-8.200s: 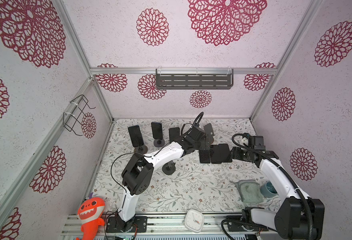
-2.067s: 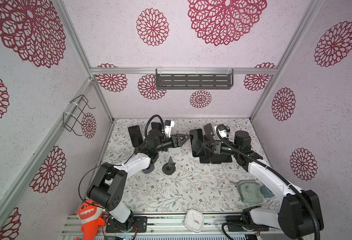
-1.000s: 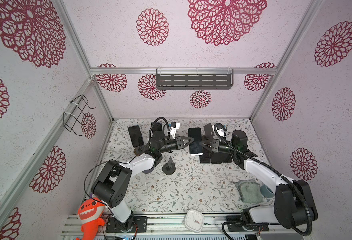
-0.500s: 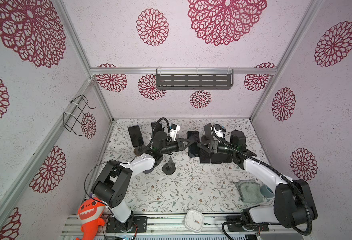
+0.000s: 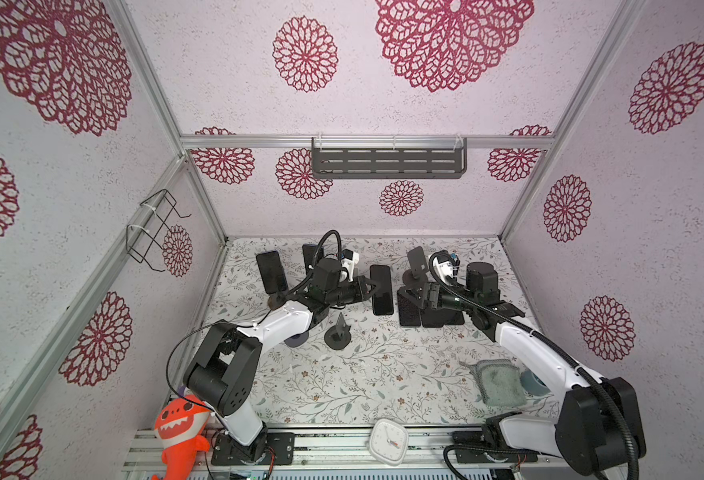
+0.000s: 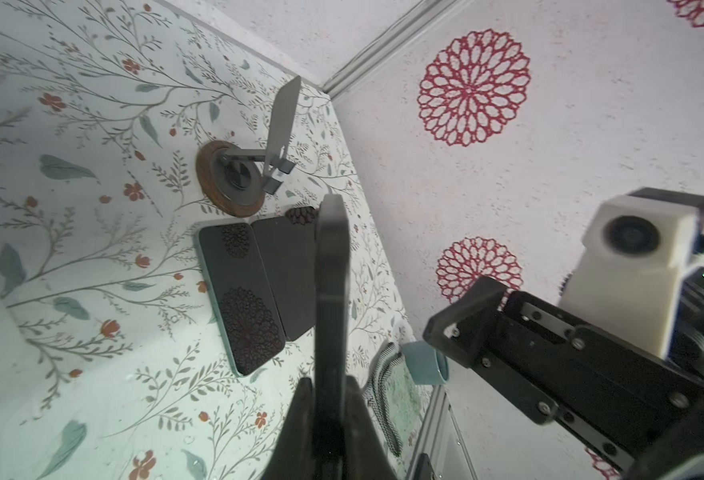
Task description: Remove the phone from the phone stand
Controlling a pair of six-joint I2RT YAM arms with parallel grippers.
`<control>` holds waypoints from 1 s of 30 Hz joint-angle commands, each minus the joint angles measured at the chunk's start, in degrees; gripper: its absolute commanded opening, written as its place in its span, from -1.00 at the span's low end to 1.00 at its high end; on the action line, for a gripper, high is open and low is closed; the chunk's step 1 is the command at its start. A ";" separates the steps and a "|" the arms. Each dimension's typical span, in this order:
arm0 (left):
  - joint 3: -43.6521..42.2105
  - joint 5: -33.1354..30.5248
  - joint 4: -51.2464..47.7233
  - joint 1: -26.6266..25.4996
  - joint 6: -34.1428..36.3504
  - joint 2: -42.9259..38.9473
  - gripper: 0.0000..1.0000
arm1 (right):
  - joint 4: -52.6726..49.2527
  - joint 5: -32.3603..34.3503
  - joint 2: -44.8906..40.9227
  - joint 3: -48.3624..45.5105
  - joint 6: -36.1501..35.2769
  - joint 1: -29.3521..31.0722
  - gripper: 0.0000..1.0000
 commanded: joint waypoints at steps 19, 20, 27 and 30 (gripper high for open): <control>18.79 -13.67 -19.20 -6.20 3.39 15.06 -1.00 | 0.77 7.29 -19.31 -18.28 7.18 -17.49 0.98; 19.08 -13.67 -19.18 -6.24 3.24 15.18 -1.00 | -0.02 7.23 -18.98 -18.30 7.16 -17.68 0.98; 21.57 -15.00 -20.46 -6.51 2.95 19.62 -1.00 | -0.28 2.86 -16.21 -17.77 8.90 -18.06 0.98; 22.96 -15.38 -21.45 -6.51 3.32 21.14 -1.00 | -0.02 2.38 -15.70 -17.81 8.87 -18.06 0.98</control>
